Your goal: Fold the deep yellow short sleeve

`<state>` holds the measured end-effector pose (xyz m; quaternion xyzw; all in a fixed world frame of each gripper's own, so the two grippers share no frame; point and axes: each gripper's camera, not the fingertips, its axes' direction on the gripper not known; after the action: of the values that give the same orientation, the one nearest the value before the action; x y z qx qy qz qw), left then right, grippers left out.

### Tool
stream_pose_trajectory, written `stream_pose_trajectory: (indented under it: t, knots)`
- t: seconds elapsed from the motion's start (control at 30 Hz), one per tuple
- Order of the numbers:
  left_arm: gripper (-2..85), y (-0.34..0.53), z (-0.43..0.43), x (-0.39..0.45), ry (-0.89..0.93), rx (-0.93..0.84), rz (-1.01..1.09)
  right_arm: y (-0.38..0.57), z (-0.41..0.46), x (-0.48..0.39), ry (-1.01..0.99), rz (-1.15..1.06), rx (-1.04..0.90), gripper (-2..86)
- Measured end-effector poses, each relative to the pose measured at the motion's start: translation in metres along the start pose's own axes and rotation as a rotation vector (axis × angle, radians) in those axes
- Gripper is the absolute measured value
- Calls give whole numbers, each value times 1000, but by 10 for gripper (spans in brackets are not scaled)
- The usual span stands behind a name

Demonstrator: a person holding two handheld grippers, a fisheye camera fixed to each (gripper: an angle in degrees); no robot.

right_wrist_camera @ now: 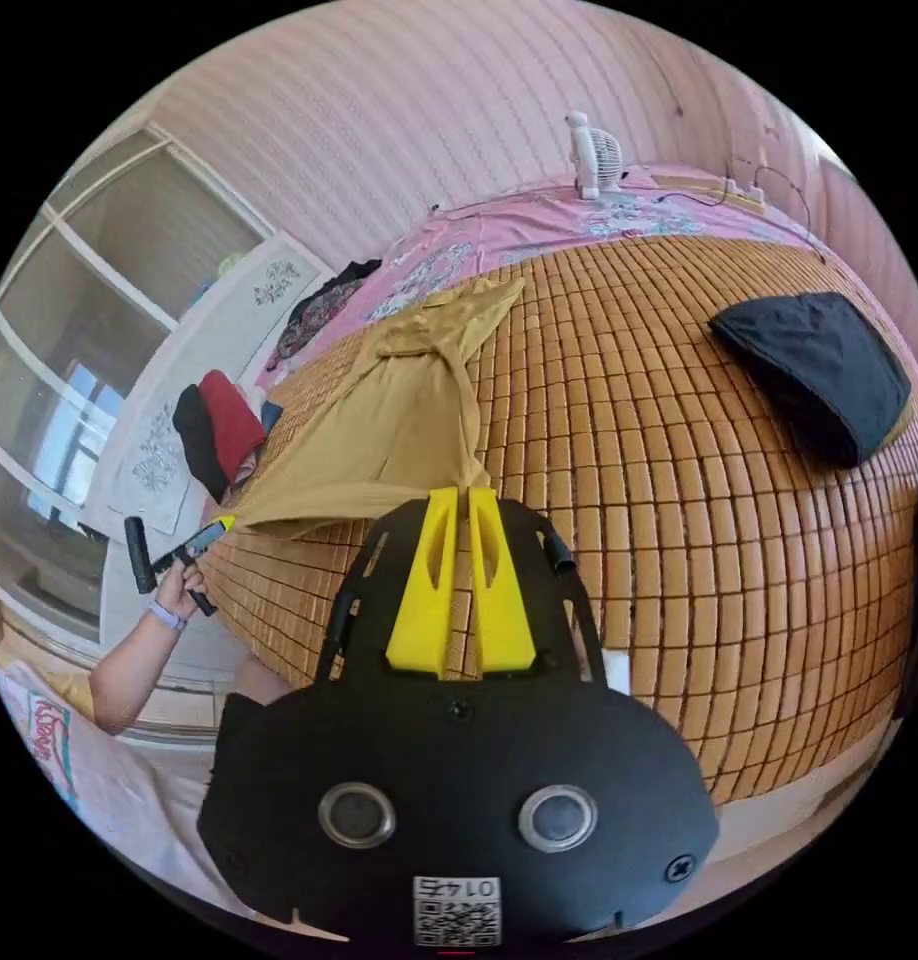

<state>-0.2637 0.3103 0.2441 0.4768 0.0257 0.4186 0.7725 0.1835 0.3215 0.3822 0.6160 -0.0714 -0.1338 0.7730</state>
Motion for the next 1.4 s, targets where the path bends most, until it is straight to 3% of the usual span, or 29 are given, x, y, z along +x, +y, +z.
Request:
stream_pose_trajectory:
  t: [0.1,0.33,0.5,0.7,0.83,1.03,1.17,1.3,1.4]
  knots:
    - [-10,52,-59,-2,150,132,-68,53,-48,32,-106,127,43,8]
    - [-10,136,-184,27,266,353,-49,120,-166,26,-253,55,241,7]
    - [-10,107,-308,60,290,606,186,69,-322,-38,-452,-301,535,6]
    - [-10,102,-511,132,232,1079,456,76,-532,-151,-420,-791,933,6]
    - [-10,140,-588,155,213,1273,525,101,-599,-177,-411,-885,990,5]
    - [-10,193,-634,171,218,1380,614,150,-660,-187,-460,-994,1053,5]
    - [-10,167,-628,169,187,1298,554,124,-650,-200,-346,-972,969,4]
    - [-10,84,-547,147,94,966,370,22,-524,-191,-221,-787,530,4]
    - [-10,15,-448,124,6,615,213,-28,-412,-159,-240,-644,421,3]
